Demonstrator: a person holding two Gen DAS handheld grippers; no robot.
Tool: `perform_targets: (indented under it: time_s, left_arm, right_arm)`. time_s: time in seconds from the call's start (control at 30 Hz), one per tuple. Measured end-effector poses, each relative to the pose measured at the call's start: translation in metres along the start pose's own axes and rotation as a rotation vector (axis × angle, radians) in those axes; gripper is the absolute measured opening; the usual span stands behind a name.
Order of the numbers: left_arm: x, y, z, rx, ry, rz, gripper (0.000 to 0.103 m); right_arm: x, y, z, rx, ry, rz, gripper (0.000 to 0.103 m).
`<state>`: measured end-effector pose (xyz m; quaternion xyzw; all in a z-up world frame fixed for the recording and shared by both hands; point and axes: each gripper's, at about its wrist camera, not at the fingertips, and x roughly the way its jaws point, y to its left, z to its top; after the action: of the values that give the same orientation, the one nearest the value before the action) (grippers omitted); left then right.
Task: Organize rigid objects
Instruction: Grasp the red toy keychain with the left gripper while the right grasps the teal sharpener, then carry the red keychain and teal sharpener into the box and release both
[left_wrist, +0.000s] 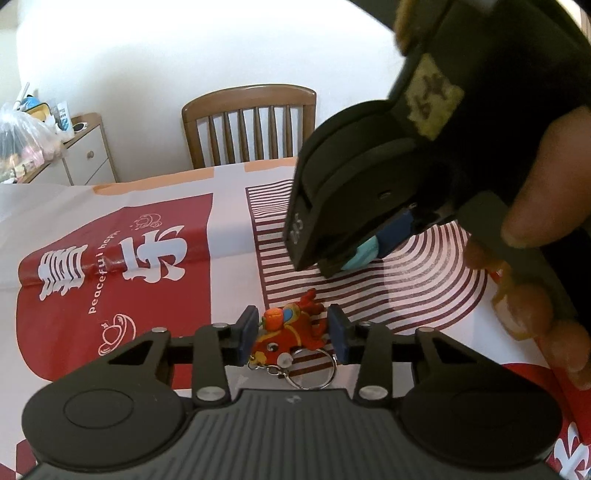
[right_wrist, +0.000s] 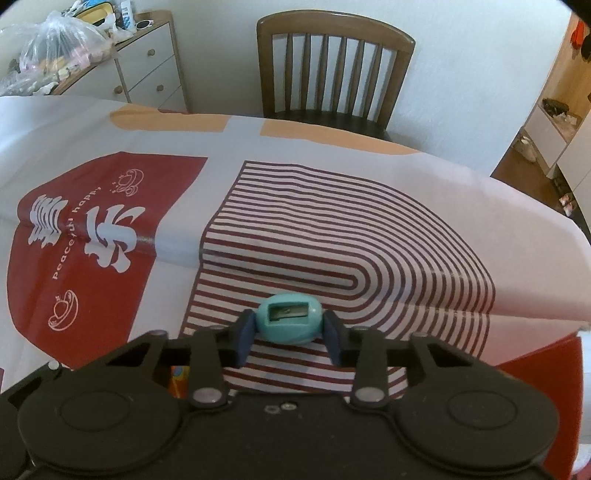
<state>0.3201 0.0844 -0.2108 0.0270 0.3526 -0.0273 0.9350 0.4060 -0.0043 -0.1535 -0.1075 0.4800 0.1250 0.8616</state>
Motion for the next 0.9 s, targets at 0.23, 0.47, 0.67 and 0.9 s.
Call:
perform_targets:
  time_s: [0.23, 0.47, 0.67, 0.9]
  left_arm:
    - [-0.009, 0.009, 0.000, -0.028, 0.022, -0.005, 0.038]
    - [-0.034, 0.018, -0.001, -0.052, 0.015, -0.026, 0.038]
    - [-0.065, 0.019, -0.005, -0.052, 0.001, -0.042, 0.038]
    - [-0.107, 0.014, -0.003, -0.034, -0.014, -0.067, 0.038]
  right_arm:
    - [-0.024, -0.008, -0.008, 0.011, -0.018, 0.025, 0.037]
    - [-0.066, -0.013, -0.022, 0.006, -0.047, 0.066, 0.037]
    - [-0.104, -0.017, -0.039, 0.003, -0.072, 0.080, 0.037]
    - [-0.147, -0.028, -0.064, 0.003, -0.112, 0.083, 0.037]
